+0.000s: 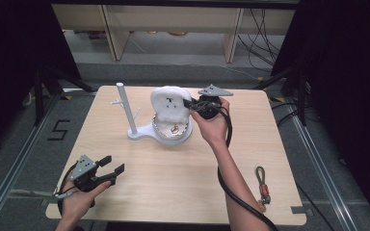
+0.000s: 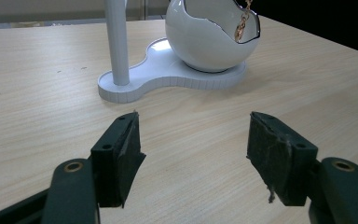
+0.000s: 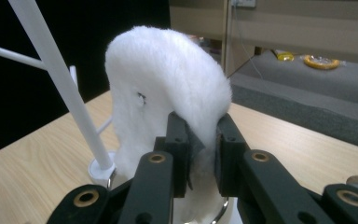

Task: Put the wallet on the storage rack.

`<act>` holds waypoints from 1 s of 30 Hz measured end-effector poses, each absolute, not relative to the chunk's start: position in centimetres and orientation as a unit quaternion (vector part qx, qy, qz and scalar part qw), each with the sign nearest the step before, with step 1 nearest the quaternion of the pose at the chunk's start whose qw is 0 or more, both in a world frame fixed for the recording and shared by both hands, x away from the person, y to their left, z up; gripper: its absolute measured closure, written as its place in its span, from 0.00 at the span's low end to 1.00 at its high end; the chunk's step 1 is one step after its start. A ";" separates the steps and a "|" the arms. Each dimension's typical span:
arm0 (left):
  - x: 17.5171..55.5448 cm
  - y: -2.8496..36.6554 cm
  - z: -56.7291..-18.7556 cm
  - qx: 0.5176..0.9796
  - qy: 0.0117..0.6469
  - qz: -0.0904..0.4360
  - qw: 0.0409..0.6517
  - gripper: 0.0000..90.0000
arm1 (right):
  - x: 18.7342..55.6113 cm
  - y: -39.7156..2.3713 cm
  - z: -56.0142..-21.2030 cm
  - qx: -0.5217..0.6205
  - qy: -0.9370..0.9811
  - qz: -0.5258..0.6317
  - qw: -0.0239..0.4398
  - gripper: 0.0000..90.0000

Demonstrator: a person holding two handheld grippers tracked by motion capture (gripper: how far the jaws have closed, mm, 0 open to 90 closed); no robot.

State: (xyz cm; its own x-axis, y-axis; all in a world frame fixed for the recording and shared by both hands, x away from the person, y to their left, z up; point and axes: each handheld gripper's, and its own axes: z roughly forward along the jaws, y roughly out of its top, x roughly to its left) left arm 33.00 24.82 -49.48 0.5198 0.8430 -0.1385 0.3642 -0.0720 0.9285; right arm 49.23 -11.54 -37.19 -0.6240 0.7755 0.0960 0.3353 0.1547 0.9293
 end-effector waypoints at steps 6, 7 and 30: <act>33.1 24.8 -49.6 0.694 0.432 0.224 0.530 0.38 | 49.6 -11.7 -38.8 0.388 0.757 0.489 0.195 0.88; 33.1 24.8 -49.6 0.694 0.432 0.224 0.530 0.38 | 49.5 -11.7 -38.9 0.390 0.760 0.482 0.194 0.88; 33.1 24.7 -49.8 0.697 0.430 0.221 0.530 0.38 | 51.4 -10.4 -40.3 0.408 0.809 0.373 0.199 0.84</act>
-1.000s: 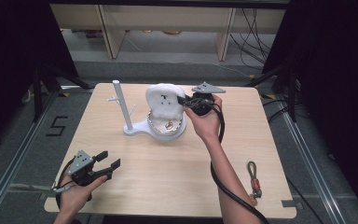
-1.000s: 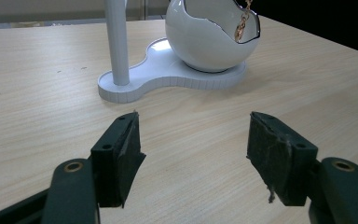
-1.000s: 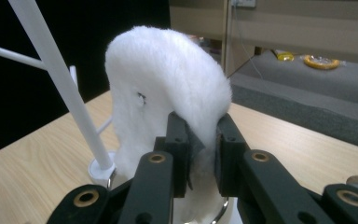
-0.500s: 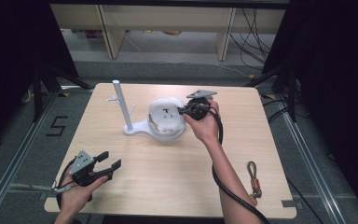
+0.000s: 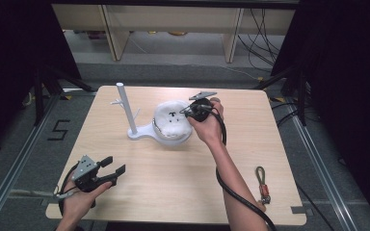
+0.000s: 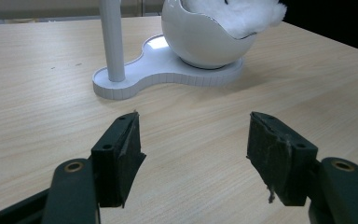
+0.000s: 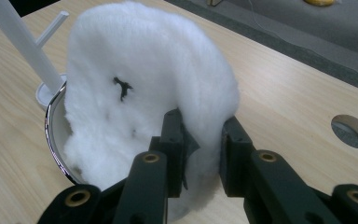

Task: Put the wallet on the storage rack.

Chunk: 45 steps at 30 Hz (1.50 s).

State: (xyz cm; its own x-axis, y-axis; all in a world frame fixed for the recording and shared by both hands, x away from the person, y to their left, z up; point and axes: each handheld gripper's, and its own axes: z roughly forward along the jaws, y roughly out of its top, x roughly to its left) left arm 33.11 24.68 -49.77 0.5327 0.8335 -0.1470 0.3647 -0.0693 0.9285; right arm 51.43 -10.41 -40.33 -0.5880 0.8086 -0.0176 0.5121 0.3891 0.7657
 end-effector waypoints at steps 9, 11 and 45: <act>33.0 24.8 -49.7 0.699 0.431 0.224 0.525 0.38 | 51.1 -10.5 -40.0 0.418 0.798 0.386 0.198 0.63; 33.0 24.8 -49.7 0.699 0.431 0.225 0.524 0.38 | 50.9 -10.6 -39.7 0.412 0.797 0.393 0.201 0.59; 33.1 24.5 -49.8 0.703 0.432 0.220 0.521 0.38 | 44.7 -20.4 -41.3 0.515 0.808 0.267 0.097 0.59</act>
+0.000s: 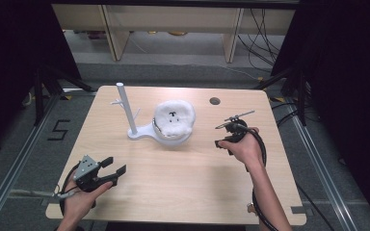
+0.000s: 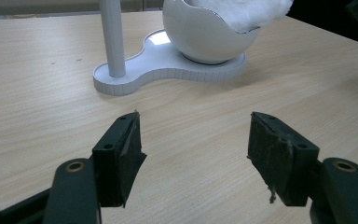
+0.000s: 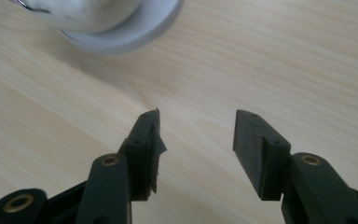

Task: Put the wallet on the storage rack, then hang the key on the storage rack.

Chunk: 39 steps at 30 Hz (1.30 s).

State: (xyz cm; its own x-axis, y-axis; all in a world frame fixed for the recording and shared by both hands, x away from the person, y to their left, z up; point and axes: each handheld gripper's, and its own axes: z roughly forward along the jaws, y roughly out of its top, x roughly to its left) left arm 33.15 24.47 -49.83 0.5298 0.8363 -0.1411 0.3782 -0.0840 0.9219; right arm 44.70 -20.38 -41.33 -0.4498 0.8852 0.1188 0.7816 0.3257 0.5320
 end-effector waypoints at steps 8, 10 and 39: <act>32.9 24.7 -49.8 0.702 0.432 0.220 0.522 0.38 | 43.2 -21.9 -41.6 0.542 0.806 0.225 0.082 0.67; 33.0 24.8 -49.8 0.700 0.435 0.221 0.522 0.38 | 42.7 -22.2 -41.6 0.564 0.796 0.207 0.070 0.70; 32.8 24.3 -49.7 0.703 0.429 0.218 0.524 0.38 | 36.6 -30.8 -44.6 0.665 0.744 0.065 0.012 0.72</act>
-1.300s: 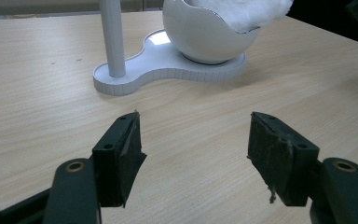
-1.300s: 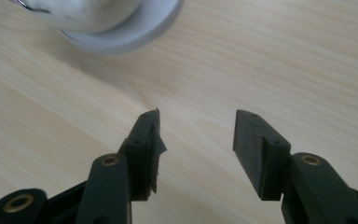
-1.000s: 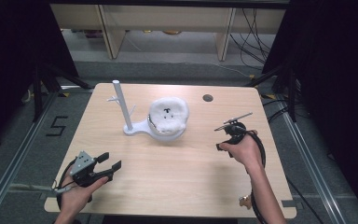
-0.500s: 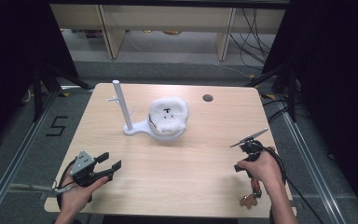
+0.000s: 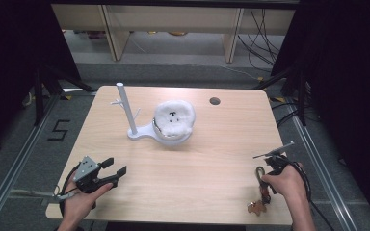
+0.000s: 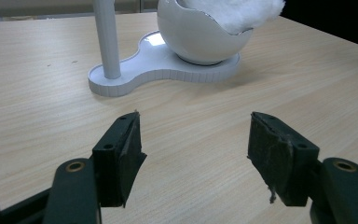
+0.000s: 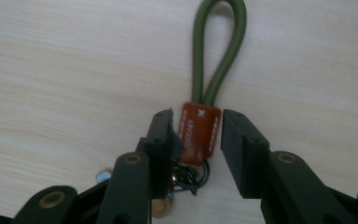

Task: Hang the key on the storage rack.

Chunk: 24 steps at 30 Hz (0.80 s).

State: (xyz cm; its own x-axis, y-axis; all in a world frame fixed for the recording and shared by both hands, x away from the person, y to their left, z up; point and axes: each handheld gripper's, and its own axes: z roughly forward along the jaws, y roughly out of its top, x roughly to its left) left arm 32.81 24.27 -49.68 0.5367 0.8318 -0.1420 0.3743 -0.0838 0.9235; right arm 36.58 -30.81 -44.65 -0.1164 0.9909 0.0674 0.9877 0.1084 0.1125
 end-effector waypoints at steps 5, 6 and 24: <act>32.8 24.3 -49.7 0.703 0.429 0.218 0.523 0.38 | 36.4 -31.2 -45.5 0.672 0.737 0.068 0.000 0.71; 32.7 24.3 -49.7 0.704 0.429 0.218 0.523 0.38 | 36.4 -31.3 -45.5 0.670 0.740 0.062 -0.009 0.71; 32.6 24.3 -49.8 0.706 0.430 0.219 0.518 0.38 | 37.0 -31.5 -47.2 0.654 0.753 0.065 -0.013 0.82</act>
State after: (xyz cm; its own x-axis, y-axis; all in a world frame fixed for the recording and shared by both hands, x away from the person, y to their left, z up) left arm 32.62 24.29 -49.78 0.5343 0.8342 -0.1363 0.3813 -0.0939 0.9197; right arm 36.98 -31.48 -47.16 -0.1434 0.9840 0.1058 0.9875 0.1352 0.0808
